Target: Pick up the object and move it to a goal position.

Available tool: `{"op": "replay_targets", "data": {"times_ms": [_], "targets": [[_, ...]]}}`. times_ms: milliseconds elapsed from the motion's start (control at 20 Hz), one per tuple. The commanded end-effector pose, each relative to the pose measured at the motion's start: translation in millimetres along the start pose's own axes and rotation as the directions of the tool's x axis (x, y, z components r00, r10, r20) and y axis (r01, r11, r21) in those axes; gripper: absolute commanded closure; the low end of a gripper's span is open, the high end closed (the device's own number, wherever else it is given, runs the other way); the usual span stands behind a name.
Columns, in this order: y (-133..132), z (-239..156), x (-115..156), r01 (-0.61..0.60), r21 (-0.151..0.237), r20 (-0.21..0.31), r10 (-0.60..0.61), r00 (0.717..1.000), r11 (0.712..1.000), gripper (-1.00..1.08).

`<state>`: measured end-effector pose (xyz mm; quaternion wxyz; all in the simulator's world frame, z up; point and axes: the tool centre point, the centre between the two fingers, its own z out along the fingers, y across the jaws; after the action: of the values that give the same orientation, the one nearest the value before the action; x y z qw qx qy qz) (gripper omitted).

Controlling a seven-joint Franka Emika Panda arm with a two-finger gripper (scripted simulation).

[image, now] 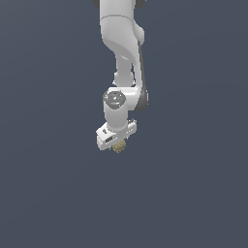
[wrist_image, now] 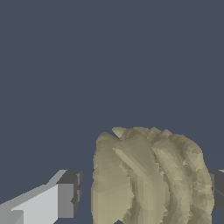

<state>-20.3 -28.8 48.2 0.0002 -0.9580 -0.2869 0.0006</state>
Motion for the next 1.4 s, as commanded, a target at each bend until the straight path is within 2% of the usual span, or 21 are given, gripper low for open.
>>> {"op": "replay_targets", "data": {"times_ms": [0, 150, 200, 900, 1350], "targets": [[0.5, 6.7, 0.4, 0.000, -0.001, -0.001, 0.000, 1.000, 1.000, -0.92], [0.9, 8.8, 0.9, 0.000, -0.001, -0.001, 0.000, 1.000, 1.000, -0.92], [0.9, 8.8, 0.9, 0.000, -0.001, -0.001, 0.000, 1.000, 1.000, 1.08], [0.3, 3.5, 3.9, 0.000, -0.002, -0.002, 0.000, 1.000, 1.000, 1.08], [-11.9, -38.3, 31.8, 0.000, -0.002, -0.002, 0.000, 1.000, 1.000, 1.08]]}}
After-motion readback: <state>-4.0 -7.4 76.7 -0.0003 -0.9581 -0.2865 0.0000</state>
